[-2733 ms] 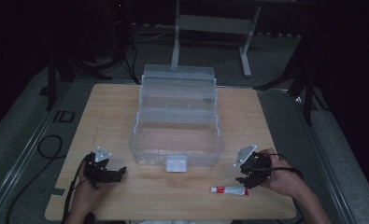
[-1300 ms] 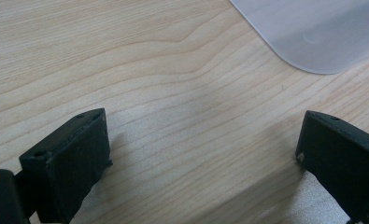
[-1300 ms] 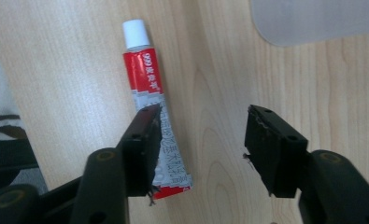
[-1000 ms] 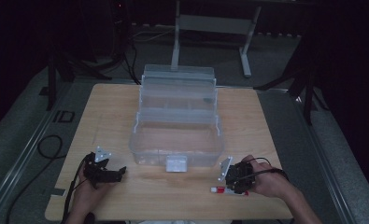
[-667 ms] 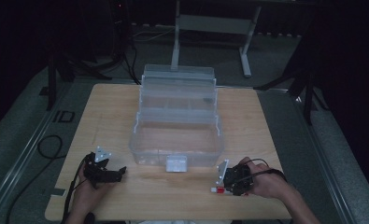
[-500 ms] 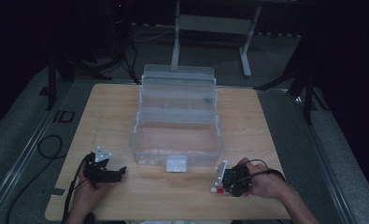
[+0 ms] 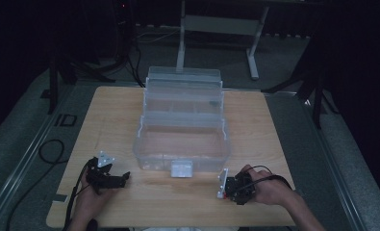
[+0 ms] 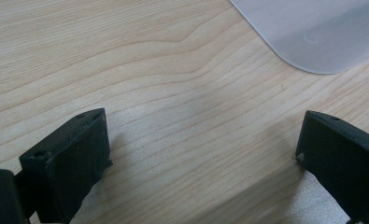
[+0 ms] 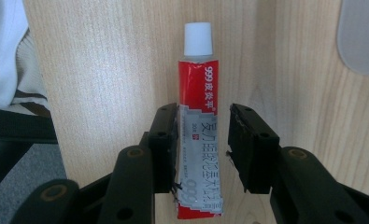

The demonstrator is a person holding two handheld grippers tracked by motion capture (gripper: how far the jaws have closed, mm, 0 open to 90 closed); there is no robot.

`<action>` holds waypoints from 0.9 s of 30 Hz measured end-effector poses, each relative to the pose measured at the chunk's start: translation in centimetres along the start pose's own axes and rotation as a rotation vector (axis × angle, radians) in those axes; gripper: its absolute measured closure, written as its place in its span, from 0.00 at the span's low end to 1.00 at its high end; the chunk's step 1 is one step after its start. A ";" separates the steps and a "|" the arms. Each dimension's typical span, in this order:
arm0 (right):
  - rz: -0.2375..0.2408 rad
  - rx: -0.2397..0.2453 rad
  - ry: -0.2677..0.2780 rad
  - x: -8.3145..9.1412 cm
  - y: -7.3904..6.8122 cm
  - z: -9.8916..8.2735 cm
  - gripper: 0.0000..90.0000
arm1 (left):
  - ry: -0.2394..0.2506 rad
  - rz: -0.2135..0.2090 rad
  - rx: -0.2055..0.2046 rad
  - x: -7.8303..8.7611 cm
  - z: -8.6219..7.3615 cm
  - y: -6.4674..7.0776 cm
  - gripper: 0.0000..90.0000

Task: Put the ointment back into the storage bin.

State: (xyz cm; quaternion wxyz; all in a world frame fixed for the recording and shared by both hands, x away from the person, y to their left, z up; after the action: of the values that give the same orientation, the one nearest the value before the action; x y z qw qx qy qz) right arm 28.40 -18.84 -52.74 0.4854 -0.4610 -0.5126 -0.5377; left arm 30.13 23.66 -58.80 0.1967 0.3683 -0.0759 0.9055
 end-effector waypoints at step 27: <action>0.026 0.013 -0.049 -1.7 0.1 0.3 0.76 | 0.000 0.000 0.000 0.0 0.0 0.0 0.04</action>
State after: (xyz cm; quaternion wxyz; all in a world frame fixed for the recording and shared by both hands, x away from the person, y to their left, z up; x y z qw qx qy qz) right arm 28.63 -18.41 -54.41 0.4827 -0.4774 -0.5219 -0.5164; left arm 30.13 23.67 -58.80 0.1967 0.3683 -0.0759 0.9055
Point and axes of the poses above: each handheld gripper's, and its own axes: x roughly backward along the jaws, z roughly out of its top, y roughly to its right, the point moved 3 cm from there along -x, roughly forward along the jaws, and after that the axes turned 2 degrees about y, right-handed, at the moved point
